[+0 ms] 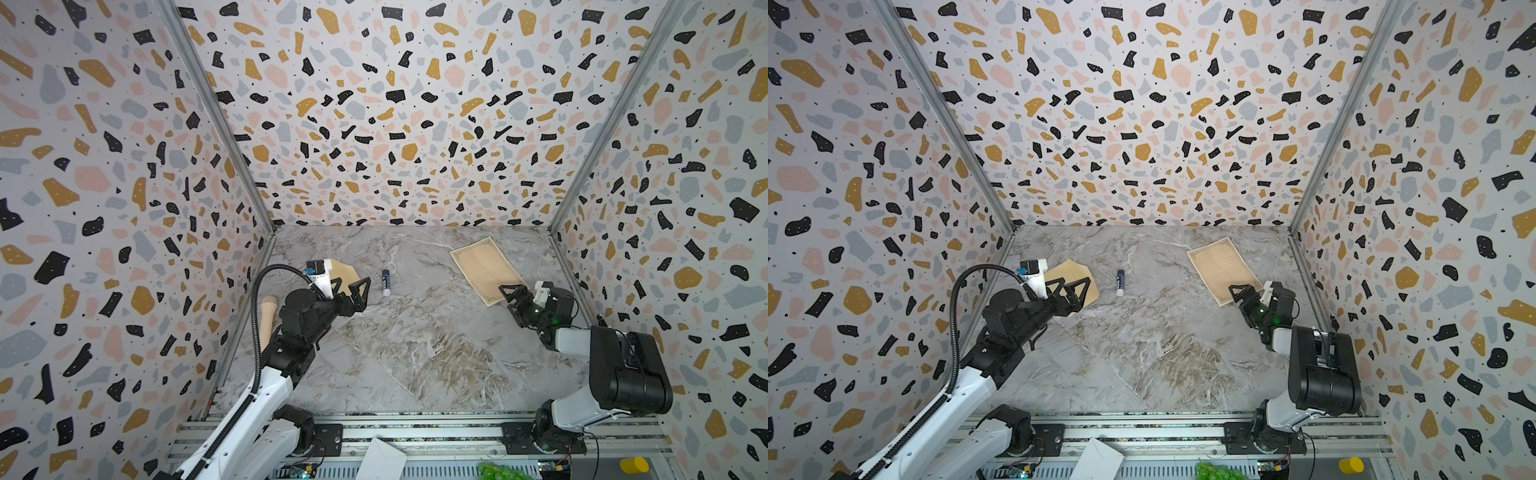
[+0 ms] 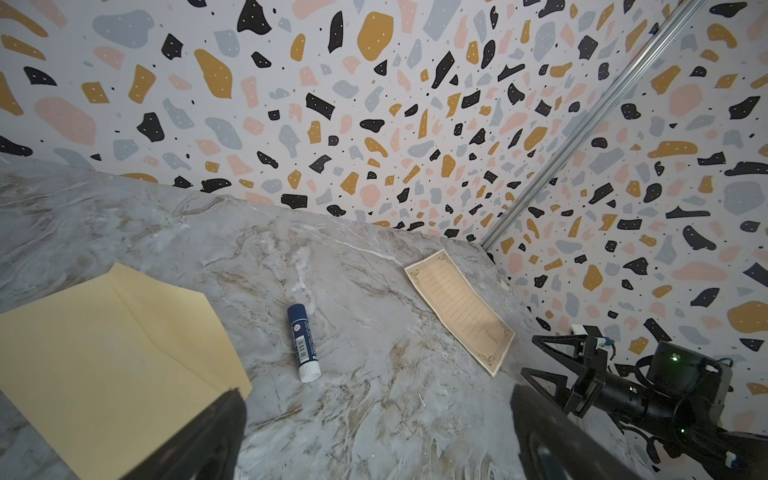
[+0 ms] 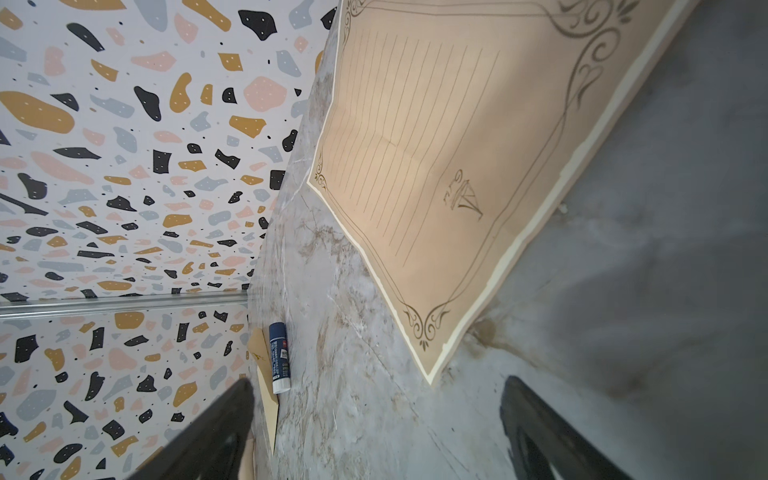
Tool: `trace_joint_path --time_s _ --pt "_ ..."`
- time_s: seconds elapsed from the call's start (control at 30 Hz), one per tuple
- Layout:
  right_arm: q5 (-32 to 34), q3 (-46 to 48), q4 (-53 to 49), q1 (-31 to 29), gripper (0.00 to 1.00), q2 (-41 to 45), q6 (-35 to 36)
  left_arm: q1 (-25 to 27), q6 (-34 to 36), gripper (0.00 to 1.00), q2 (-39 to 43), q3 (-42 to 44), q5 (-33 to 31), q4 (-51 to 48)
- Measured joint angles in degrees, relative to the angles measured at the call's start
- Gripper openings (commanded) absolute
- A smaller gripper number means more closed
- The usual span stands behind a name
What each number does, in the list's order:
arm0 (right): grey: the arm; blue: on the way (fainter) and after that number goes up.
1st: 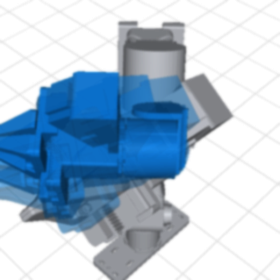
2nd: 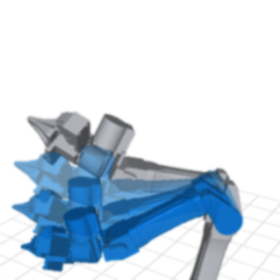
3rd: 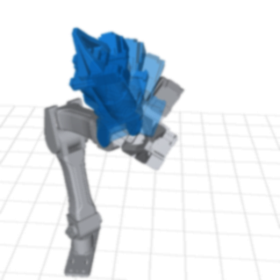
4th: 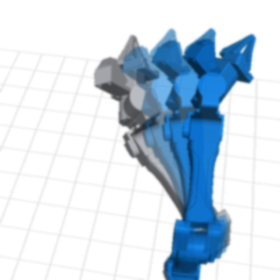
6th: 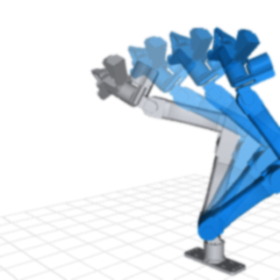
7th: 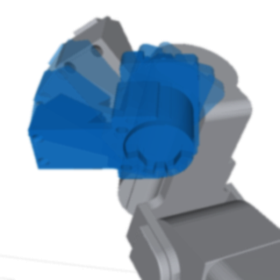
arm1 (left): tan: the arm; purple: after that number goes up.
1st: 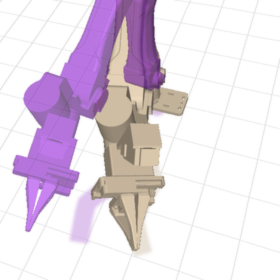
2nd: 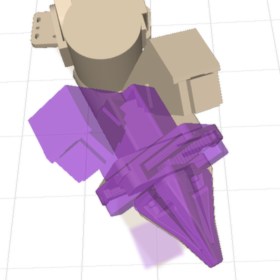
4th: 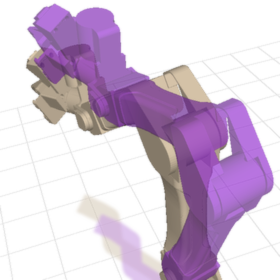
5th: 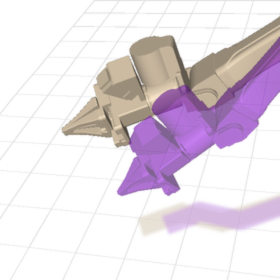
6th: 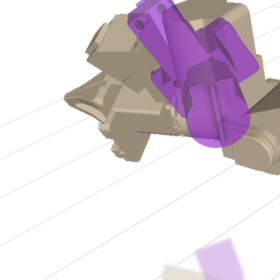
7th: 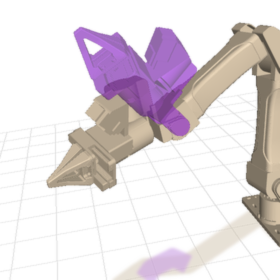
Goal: Place the letter into the envelope and seal it
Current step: 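Lower the right gripper onto the cream letter's edge while the left gripper moves forward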
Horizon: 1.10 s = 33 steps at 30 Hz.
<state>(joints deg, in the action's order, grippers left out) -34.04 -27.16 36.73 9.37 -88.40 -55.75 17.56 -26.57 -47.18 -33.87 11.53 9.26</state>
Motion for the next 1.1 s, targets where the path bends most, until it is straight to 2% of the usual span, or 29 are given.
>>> trace_joint_path --time_s 1.1 --pt "0.4 -6.4 15.5 1.9 0.86 -17.5 -7.7 3.2 0.4 1.0 -2.5 -0.6 -1.4 -0.2"
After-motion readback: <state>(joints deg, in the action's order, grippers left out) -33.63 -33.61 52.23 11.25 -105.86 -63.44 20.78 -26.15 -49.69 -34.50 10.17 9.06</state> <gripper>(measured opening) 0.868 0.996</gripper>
